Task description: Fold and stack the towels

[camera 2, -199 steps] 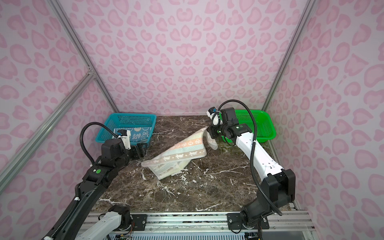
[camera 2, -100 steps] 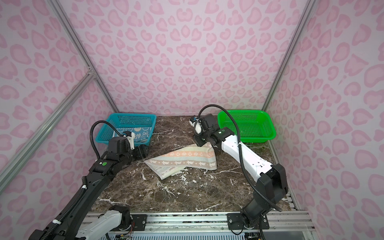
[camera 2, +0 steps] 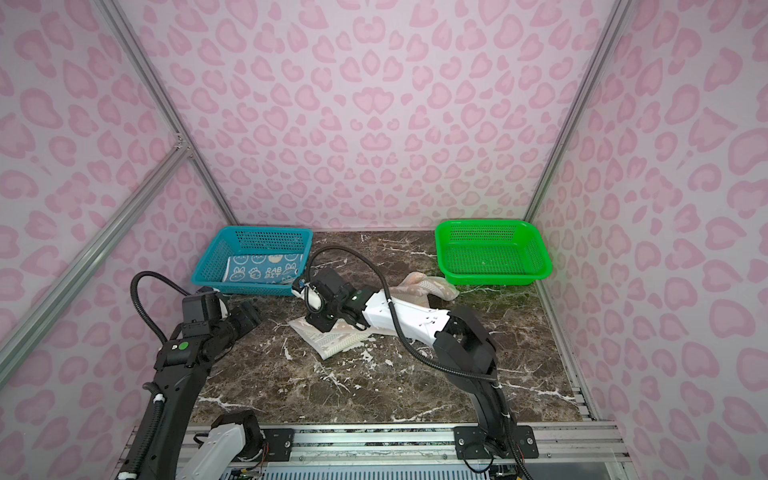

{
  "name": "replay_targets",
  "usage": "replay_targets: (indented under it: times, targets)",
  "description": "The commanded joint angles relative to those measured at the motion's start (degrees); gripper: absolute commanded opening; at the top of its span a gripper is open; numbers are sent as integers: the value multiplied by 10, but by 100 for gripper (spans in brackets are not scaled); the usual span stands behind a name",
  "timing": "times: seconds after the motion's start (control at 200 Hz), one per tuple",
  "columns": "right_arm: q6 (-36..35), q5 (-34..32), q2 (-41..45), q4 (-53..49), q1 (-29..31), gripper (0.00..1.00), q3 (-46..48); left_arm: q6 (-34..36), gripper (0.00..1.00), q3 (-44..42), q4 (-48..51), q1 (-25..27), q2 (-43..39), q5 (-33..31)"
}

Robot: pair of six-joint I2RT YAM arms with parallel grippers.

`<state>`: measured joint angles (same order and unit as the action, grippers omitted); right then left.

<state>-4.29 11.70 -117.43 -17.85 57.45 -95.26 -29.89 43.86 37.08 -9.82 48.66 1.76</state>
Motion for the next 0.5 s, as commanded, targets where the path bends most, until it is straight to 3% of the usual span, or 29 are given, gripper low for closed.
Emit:
replay_targets:
  times: [0.0, 0.375, 0.495]
  targets:
    - [12, -25, -28, 66, 18, 59, -7, -12, 81, -10, 16, -27, -8, 9]
    - [9, -86, -148, 46, 59, 57, -99, -31, 81, -48, -6, -59, -10, 44]
    - [26, -117, -186, 28, 60, 51, -133, -32, 81, -53, -5, -59, -15, 39]
